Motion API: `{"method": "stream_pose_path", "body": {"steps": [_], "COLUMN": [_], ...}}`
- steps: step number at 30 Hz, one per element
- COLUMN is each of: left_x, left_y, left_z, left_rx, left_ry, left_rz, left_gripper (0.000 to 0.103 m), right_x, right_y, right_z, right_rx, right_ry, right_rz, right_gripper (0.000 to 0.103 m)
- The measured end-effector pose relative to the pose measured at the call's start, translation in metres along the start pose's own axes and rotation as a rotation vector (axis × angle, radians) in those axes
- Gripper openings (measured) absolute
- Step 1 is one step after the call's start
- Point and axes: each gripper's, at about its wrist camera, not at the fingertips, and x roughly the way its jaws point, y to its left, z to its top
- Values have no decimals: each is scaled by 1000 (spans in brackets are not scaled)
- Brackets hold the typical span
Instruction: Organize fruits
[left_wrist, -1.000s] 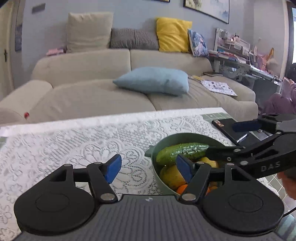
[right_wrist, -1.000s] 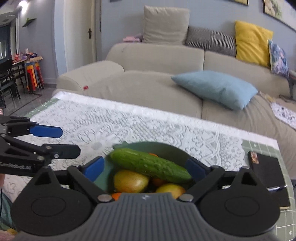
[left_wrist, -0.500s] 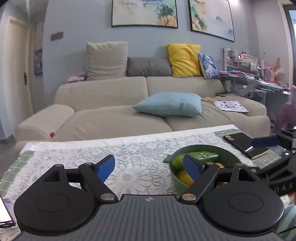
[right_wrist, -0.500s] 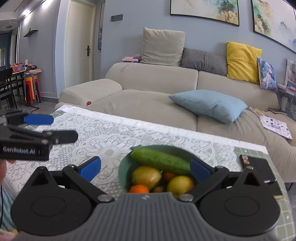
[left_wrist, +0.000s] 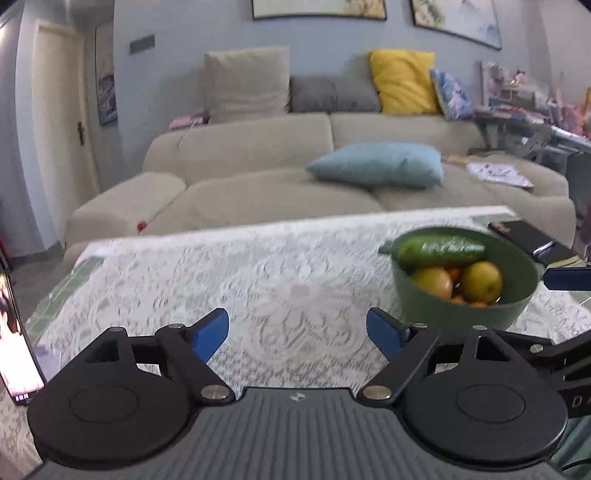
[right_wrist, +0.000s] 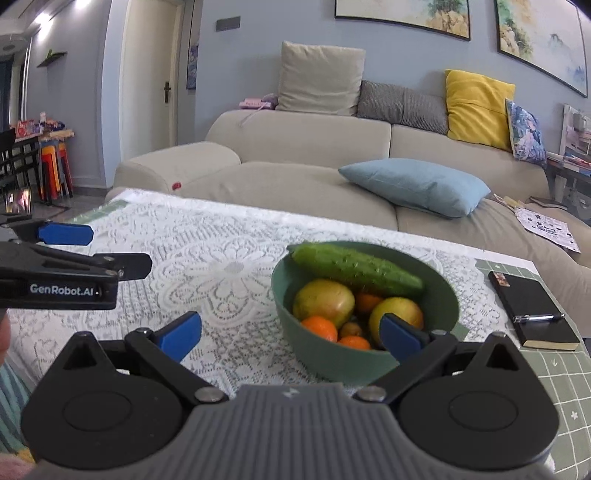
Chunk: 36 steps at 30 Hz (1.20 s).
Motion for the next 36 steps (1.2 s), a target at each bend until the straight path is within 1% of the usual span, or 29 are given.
{"method": "stream_pose_path", "body": {"steps": [3, 6, 15, 36], "left_x": [7, 13, 27, 28], "left_y": [7, 9, 5, 9], "left_z": [-6, -10, -16, -17], "left_rx": [-26, -34, -29, -27], "left_ry": [44, 68, 120, 137], "left_rz": [-10, -18, -19, 7], "left_gripper": [99, 99, 99, 99], "right_x": [8, 16, 23, 25], "right_y": [4, 3, 1, 1], "right_z": [-5, -6, -9, -8], "right_rx": [-7, 3, 33, 50], "right_ry": [18, 29, 38, 38], "right_rz": [-7, -13, -22, -12], "right_gripper": [99, 99, 99, 99]}}
